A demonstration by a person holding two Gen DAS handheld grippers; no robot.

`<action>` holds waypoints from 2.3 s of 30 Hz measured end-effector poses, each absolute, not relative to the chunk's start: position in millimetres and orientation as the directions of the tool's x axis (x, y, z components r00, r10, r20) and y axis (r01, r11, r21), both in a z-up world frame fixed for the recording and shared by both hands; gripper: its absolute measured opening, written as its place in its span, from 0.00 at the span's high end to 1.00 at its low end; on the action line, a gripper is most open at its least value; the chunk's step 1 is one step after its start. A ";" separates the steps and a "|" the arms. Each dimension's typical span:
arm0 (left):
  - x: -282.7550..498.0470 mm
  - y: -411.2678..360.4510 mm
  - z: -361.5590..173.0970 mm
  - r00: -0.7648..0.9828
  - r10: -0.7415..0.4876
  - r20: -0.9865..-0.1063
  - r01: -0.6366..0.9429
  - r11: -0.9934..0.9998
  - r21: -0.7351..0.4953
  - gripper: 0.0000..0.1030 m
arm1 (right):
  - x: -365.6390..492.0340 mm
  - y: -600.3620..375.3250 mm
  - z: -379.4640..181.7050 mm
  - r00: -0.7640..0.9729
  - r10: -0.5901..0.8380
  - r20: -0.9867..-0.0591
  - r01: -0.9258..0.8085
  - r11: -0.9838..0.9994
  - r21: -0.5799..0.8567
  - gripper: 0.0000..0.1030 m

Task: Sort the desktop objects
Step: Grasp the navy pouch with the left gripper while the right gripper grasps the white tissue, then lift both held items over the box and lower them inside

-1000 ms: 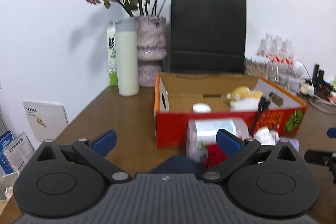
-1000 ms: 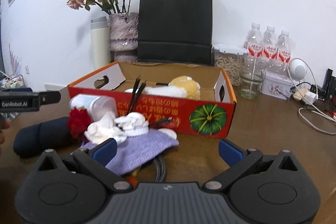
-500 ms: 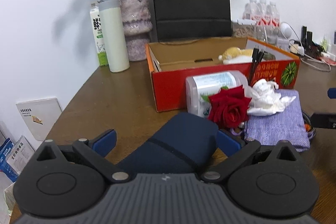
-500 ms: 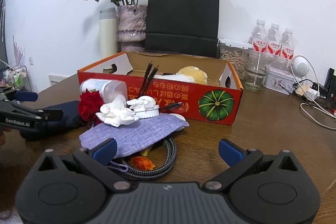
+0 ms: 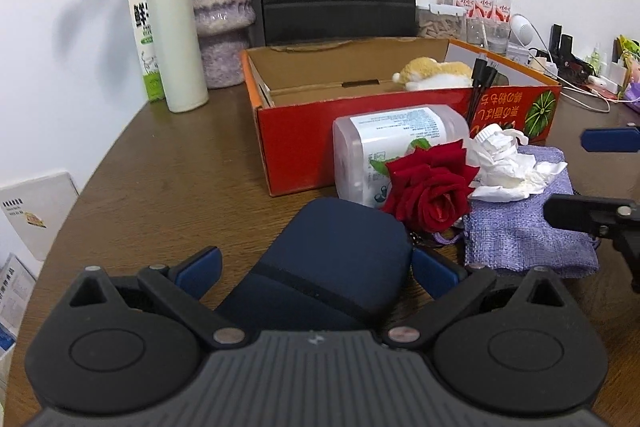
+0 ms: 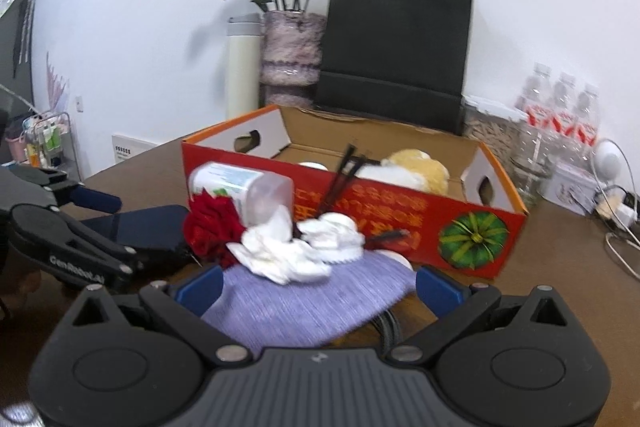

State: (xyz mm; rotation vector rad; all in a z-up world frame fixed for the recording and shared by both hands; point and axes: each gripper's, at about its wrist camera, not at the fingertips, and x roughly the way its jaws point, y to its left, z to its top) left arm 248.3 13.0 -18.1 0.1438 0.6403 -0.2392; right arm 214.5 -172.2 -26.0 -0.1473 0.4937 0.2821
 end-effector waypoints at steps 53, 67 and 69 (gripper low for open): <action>199.7 10.1 -6.3 0.842 -0.127 -0.524 0.161 0.987 0.020 0.37 | 189.1 -176.3 -20.3 0.854 0.288 -0.434 -0.322 0.947 -0.006 0.70; 188.5 17.5 9.0 0.874 -0.128 -0.468 0.122 0.992 -0.043 0.38 | 181.6 -186.5 -13.5 0.869 0.285 -0.404 -0.303 0.953 0.020 0.70; 189.0 16.9 13.2 0.876 -0.134 -0.463 0.124 0.991 -0.054 0.38 | 181.3 -186.9 -11.7 0.871 0.286 -0.400 -0.303 0.953 0.020 0.70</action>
